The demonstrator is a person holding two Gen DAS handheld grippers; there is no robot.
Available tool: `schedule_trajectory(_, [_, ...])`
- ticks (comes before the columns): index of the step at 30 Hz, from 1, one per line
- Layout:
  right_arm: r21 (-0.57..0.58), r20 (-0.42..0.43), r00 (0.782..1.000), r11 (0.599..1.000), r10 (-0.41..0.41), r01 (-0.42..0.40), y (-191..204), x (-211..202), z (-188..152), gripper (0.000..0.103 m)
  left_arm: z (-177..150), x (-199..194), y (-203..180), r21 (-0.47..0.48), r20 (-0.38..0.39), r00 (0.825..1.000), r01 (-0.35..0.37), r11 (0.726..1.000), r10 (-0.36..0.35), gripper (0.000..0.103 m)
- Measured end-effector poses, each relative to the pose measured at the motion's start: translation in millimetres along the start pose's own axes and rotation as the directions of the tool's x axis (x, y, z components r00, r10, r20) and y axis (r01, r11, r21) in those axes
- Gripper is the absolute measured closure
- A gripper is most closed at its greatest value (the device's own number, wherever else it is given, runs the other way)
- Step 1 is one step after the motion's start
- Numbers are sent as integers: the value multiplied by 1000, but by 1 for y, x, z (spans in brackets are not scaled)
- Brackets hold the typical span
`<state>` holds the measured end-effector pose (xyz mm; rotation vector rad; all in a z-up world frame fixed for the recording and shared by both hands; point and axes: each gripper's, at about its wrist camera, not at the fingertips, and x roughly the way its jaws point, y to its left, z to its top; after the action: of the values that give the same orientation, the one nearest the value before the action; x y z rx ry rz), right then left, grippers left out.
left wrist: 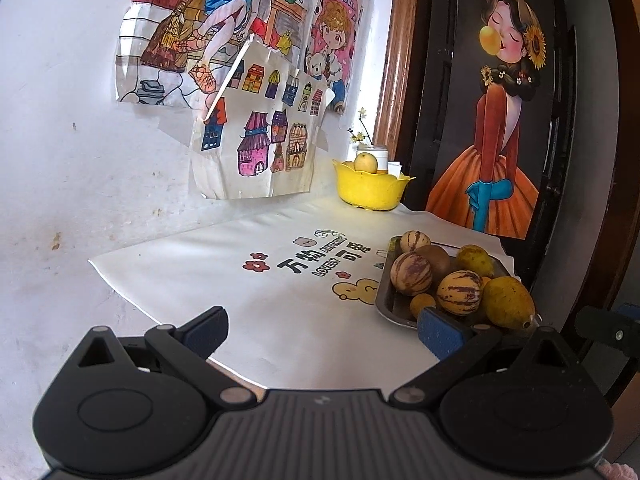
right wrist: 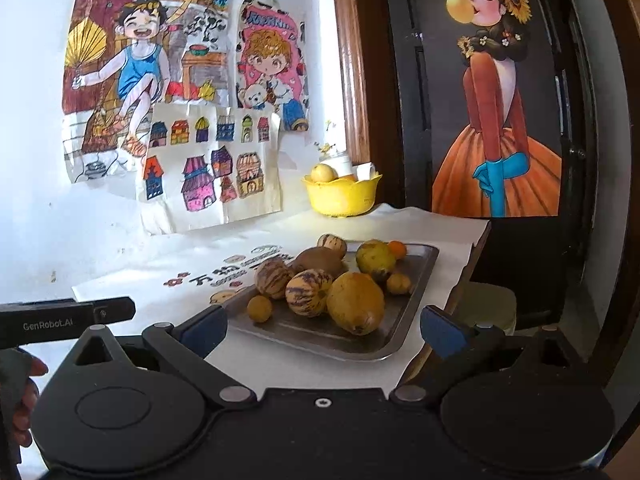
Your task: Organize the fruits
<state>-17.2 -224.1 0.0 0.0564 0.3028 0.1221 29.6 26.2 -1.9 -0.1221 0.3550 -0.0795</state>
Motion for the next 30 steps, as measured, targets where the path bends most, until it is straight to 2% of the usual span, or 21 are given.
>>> schedule_trajectory(6, [-7,-32,999,1000,14,-14,5,8,-8,1,-8,-2,3,30,18,1000,-1,1000,0,0])
schedule_trajectory(13, [0,-72,997,1000,12,-12,4,20,-14,1,-15,1,8,29,3,1000,-10,1000,10,0])
schedule_trajectory(30, [3,-89,996,1000,22,-22,5,25,-17,1,-20,4,7,39,-6,1000,-19,999,19,0])
